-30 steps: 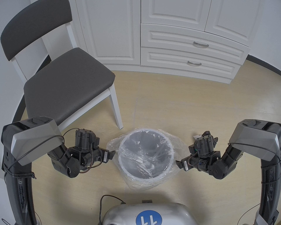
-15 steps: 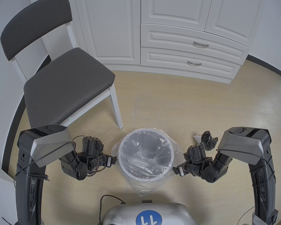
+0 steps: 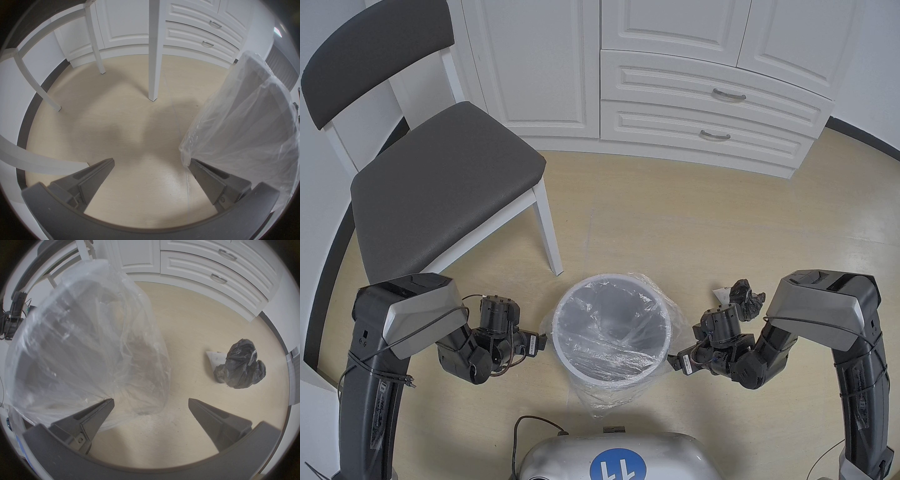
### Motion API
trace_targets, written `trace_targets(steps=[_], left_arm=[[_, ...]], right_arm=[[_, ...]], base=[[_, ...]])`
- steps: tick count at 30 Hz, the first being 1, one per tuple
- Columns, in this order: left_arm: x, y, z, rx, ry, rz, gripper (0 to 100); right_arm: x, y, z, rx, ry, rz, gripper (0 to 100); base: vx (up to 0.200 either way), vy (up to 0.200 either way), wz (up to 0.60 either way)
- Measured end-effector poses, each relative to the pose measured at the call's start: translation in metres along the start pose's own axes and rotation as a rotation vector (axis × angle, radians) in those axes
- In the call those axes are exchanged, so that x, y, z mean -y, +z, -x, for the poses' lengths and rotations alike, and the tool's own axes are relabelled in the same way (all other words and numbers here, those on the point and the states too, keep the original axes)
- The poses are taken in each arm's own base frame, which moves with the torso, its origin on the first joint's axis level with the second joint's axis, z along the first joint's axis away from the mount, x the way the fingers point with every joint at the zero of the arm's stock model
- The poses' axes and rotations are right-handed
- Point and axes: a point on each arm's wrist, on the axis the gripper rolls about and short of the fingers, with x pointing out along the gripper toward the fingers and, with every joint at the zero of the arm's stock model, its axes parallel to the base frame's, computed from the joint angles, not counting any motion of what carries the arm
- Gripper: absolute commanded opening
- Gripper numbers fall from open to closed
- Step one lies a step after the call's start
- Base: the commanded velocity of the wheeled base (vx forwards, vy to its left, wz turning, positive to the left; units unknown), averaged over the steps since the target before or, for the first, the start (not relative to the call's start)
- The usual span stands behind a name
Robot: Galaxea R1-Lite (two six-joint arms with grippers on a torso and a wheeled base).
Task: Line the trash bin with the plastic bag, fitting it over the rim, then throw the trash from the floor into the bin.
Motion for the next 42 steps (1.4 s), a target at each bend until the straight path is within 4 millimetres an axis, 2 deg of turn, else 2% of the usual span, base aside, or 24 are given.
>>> trace_targets(steps=[5, 12, 18, 23, 28, 35, 42], left_arm=[[-0.006, 0.008, 0.016, 0.001, -0.026, -0.003, 100], [-0.017, 0.029, 0.072, 0.03, -0.13, -0.073, 100], [-0.024, 0.044, 0.113, 0.087, -0.152, -0.107, 100], [-0.028, 0.059, 0.138, 0.153, -0.146, -0.107, 100], [-0.029, 0.073, 0.17, 0.25, -0.147, -0.111, 100], [-0.029, 0.08, 0.211, 0.363, -0.195, -0.122, 100], [-0.032, 0.082, 0.243, 0.456, -0.255, -0.134, 100]], right_arm=[[0.003, 0.011, 0.02, 0.023, -0.002, 0.01, 100], [0.006, 0.03, 0.065, 0.087, 0.003, 0.042, 100], [-0.012, 0.046, 0.099, 0.214, 0.039, 0.067, 100], [-0.026, 0.057, 0.109, 0.213, 0.067, 0.143, 100], [-0.044, 0.085, 0.115, 0.181, 0.1, 0.236, 100], [-0.075, 0.116, 0.127, 0.075, 0.172, 0.397, 100], [-0.102, 0.129, 0.136, -0.025, 0.245, 0.581, 100]], base=[[0.0, 0.0, 0.0], [0.0, 0.0, 0.0], [0.0, 0.0, 0.0], [0.0, 0.0, 0.0], [0.0, 0.0, 0.0], [0.0, 0.0, 0.0], [0.0, 0.0, 0.0]])
